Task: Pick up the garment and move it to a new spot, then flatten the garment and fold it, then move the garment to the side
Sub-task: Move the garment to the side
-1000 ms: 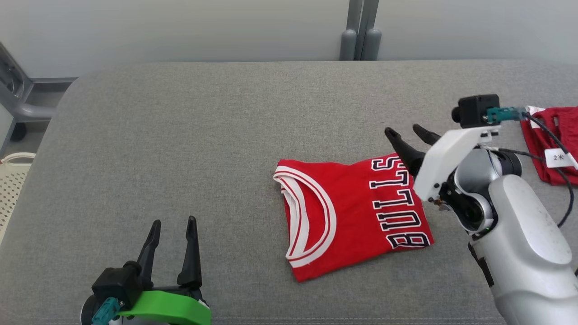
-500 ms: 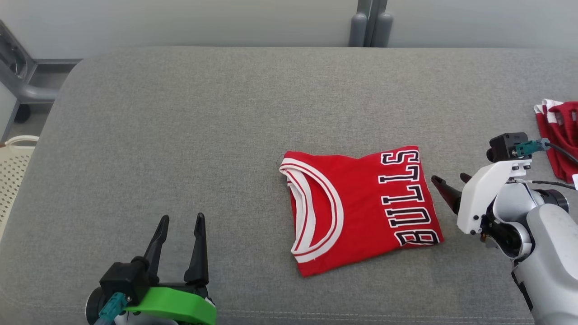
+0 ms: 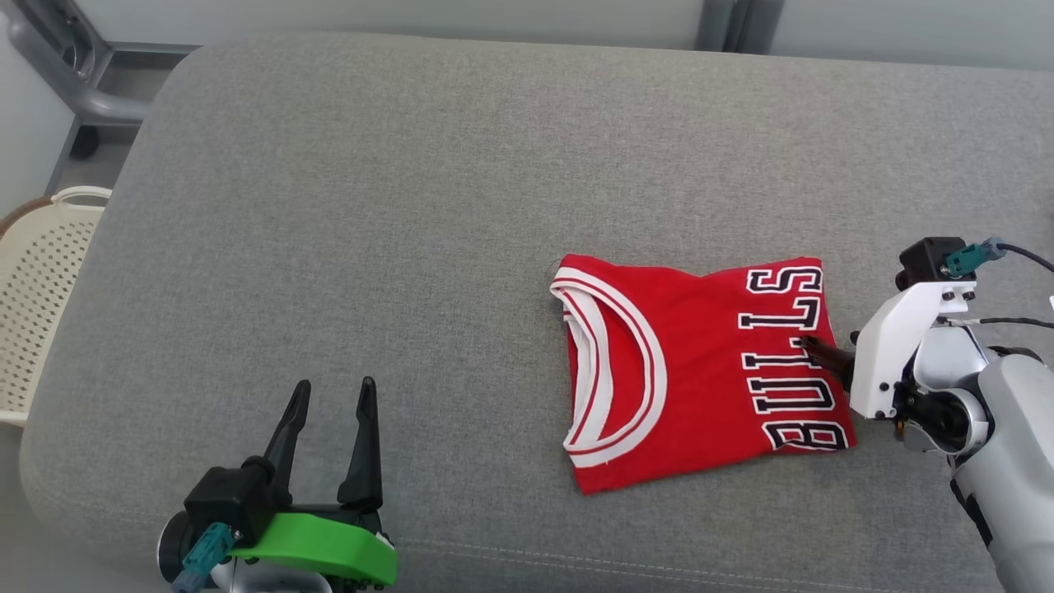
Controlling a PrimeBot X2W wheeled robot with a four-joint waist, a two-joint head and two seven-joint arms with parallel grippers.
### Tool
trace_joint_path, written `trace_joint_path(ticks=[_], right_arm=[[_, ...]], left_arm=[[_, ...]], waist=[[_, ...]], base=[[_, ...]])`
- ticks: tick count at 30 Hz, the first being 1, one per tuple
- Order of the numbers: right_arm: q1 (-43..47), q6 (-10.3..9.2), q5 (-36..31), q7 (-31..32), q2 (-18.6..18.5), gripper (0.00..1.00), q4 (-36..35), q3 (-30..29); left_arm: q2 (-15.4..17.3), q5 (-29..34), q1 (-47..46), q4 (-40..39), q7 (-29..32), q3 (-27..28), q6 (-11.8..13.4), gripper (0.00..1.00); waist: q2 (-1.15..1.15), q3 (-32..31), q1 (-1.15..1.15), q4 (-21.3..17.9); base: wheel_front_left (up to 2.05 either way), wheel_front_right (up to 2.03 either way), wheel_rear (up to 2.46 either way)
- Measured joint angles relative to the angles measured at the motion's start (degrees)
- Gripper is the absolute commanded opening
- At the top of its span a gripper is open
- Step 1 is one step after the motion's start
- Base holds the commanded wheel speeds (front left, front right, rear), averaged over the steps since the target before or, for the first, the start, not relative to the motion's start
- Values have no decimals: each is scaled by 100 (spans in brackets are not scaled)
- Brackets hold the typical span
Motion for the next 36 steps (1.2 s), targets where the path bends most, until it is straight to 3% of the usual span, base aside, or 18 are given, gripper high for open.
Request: trace_joint_path(ticks=[8, 10, 11, 12, 13, 24, 36], right_arm=[[-194, 0, 486, 41, -70, 100, 312, 412], [-243, 0, 598, -64, -71, 41, 326, 541], [-269, 0, 632, -130, -96, 28, 322, 617], [-278, 0, 677, -207, -113, 8, 330, 667], [-286, 0, 705, -277, -135, 0, 353, 715], [-620, 4, 1021, -605, -456, 0, 463, 1082], [-907, 4, 1059, -628, -856, 0, 288, 1159]], left_arm=[[-1, -1, -37, 76, -32, -11, -7, 100], [-4, -1, -74, 80, -35, -16, -7, 100], [-8, -1, -91, 80, -43, -18, -7, 100], [-8, -1, -94, 80, -43, -18, -7, 100], [-7, 0, -93, 80, -43, -18, -3, 100], [47, -1, -92, 26, -57, -7, 31, 100], [120, 104, -179, -105, -23, -113, 44, 100]], waist=[[0, 130, 0, 179], [0, 148, 0, 200], [0, 156, 0, 207], [0, 163, 0, 212], [0, 166, 0, 213], [0, 126, 0, -14], [0, 33, 0, -649]], base=[[0, 0, 0], [0, 0, 0], [0, 0, 0], [0, 0, 0], [0, 0, 0], [0, 0, 0], [0, 0, 0]])
